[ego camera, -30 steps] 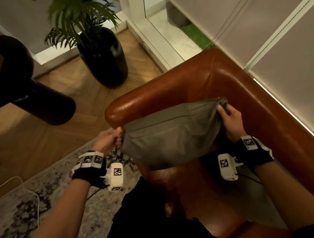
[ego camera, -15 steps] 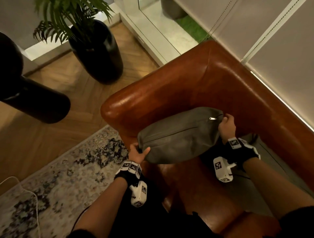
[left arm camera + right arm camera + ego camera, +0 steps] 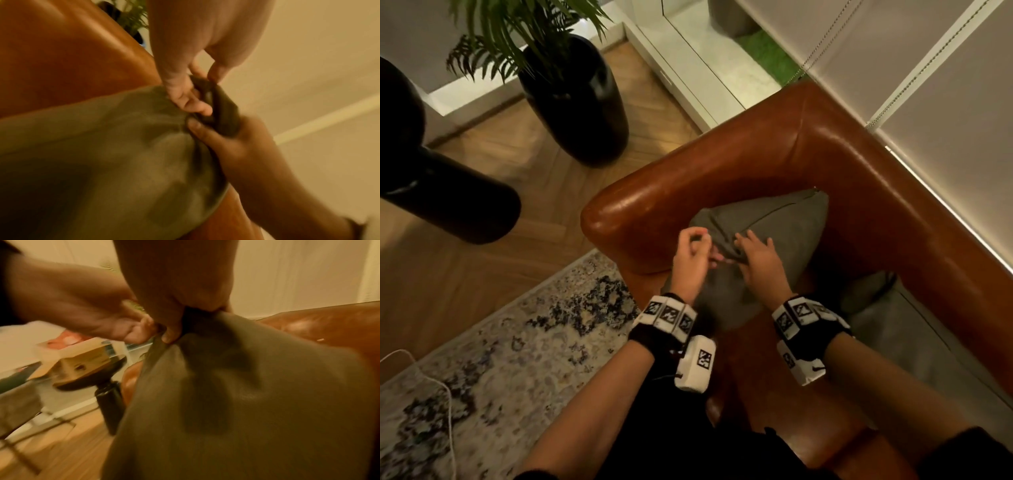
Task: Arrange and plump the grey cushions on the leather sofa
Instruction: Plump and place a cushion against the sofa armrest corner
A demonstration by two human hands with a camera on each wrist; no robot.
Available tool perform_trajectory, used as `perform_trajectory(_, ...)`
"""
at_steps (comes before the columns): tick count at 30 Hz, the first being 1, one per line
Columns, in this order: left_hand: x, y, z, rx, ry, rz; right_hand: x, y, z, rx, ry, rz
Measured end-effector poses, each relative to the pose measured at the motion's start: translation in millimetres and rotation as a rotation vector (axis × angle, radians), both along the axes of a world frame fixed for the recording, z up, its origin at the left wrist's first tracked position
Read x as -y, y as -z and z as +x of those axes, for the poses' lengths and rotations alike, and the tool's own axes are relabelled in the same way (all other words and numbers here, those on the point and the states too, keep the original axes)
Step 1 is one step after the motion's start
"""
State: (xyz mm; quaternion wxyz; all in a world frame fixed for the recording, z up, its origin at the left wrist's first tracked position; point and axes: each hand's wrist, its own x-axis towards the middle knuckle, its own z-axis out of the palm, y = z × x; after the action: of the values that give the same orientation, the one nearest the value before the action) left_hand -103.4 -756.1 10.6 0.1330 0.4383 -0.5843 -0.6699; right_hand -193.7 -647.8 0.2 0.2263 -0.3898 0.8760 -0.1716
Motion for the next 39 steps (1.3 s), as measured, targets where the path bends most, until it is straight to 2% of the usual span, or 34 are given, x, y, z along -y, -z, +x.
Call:
perform_trajectory(2,20.7,7.2,24.2,0.027,-0.002,-0.123,-4.5,-10.5,-12.2,0.008,0.176,-0.246)
perform_trajectory(4,46.6,22.5,57.6,0.247,-0.013,-0.357,-11.6,-28.2,-24.9,0.036,0.359,-0.463)
perform_trajectory(6,60.7,33.3,90.3,0.456,-0.015,-0.379,-24.3,-40.6,-41.8,0.128,0.541,-0.562)
perform_trajectory(7,62.0,34.3,102.2,0.465,-0.001,-0.34,-33.8,-39.2,-50.2,0.184,0.638,-0.584)
perform_trajectory(9,56.0,35.3,112.9,0.323,0.051,-0.242,-53.9,-25.6,-61.3,0.332,0.767,-0.611)
perform_trajectory(11,44.6,36.0,107.6,0.209,0.224,-0.122,-71.7,1.1,-68.1,0.46,0.825,-0.539)
perform_trajectory(13,31.6,44.4,92.7,0.253,0.47,-0.176,-86.7,25.2,-72.0,0.47,0.8,-0.309)
perform_trajectory(14,24.9,48.3,83.3,0.301,0.499,-0.238,-91.6,32.3,-71.5,0.464,0.786,-0.182)
perform_trajectory(15,19.4,51.7,73.6,0.336,0.426,-0.318,-94.6,37.4,-68.6,0.46,0.77,-0.094)
perform_trajectory(16,16.8,51.7,64.4,0.353,0.283,-0.386,-96.5,41.6,-63.9,0.462,0.738,-0.046)
perform_trajectory(18,21.6,41.2,47.8,0.307,0.028,-0.512,-94.6,45.6,-52.1,0.466,0.643,-0.024)
perform_trajectory(19,26.4,37.5,40.7,0.273,-0.008,-0.548,-91.8,44.7,-47.1,0.447,0.599,-0.018)
perform_trajectory(21,35.7,39.1,29.7,0.271,0.12,-0.548,-85.5,43.1,-43.3,0.416,0.552,0.002)
perform_trajectory(23,40.2,46.9,24.4,0.339,0.295,-0.52,-79.0,41.0,-48.3,0.4,0.54,0.024)
perform_trajectory(25,46.0,52.0,22.0,0.388,0.337,-0.501,-73.8,37.5,-56.5,0.361,0.557,-0.019)
perform_trajectory(28,60.0,55.4,16.2,0.452,0.318,-0.455,-63.0,32.6,-71.0,0.361,0.656,-0.122)
perform_trajectory(30,67.5,58.6,13.0,0.559,0.289,-0.403,-57.0,30.4,-79.6,0.407,0.706,-0.112)
perform_trajectory(34,67.5,68.2,24.7,0.722,0.198,-0.297,-57.5,34.4,-86.6,0.592,0.759,-0.078)
perform_trajectory(39,55.0,80.9,53.4,0.609,0.134,-0.341,-60.2,41.7,-72.8,0.613,0.701,0.089)
